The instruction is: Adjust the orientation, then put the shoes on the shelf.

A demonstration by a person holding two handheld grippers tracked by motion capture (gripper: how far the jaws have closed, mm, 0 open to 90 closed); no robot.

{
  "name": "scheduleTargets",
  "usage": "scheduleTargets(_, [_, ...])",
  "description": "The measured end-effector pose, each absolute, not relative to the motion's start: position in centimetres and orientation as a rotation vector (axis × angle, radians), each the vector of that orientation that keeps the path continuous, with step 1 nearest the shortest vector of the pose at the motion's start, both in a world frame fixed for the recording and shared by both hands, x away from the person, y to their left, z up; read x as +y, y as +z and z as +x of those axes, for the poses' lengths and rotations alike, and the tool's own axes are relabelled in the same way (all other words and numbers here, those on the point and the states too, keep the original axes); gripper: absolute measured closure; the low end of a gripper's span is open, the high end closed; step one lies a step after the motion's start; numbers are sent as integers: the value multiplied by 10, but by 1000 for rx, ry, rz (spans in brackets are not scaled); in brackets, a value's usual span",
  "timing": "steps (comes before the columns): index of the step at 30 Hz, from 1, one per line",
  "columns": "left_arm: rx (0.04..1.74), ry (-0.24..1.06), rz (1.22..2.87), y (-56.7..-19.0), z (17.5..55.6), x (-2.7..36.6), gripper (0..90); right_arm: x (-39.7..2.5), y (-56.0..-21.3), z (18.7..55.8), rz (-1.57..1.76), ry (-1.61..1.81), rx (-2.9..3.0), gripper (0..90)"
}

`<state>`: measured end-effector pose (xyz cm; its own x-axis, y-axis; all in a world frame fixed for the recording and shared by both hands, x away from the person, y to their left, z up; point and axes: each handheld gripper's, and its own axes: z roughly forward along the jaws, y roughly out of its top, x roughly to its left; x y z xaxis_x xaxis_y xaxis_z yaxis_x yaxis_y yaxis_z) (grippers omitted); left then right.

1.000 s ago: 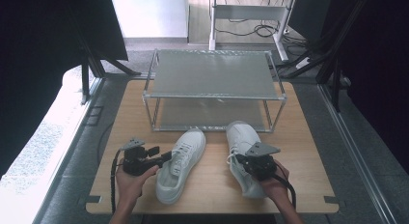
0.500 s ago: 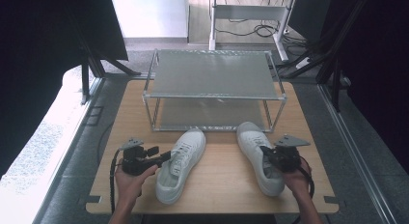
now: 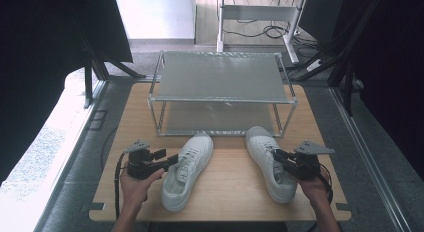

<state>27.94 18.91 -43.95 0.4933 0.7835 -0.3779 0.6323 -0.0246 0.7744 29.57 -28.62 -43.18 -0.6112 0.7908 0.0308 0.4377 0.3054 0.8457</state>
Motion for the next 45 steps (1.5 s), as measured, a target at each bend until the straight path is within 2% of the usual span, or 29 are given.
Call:
scheduleTargets(4, [1175,204,1749,-434,282,190,381,-289,-429,290,1110,1221,2153,592])
scheduleTargets(8, [1149,219,1791,-432,285,189,380,-294,-428,287,1134,1228,2146,501])
scheduleTargets(13, [1123,190,1811,-433,286,186,389,-299,-427,287,1165,1214,2133,436])
scheduleTargets(25, [1140,183,1875,-435,283,178,451,-302,-425,288,1175,1197,2137,408])
scheduleTargets(32, [1172,244,1964,-446,284,164,469,-296,-431,294,1165,1185,2169,408])
scheduleTargets(41, [1202,296,2031,-449,283,156,560,-296,-432,294,1177,1181,2164,407])
scheduleTargets(45, [1224,359,2092,-452,283,146,594,-294,-433,294,1186,1157,2166,407])
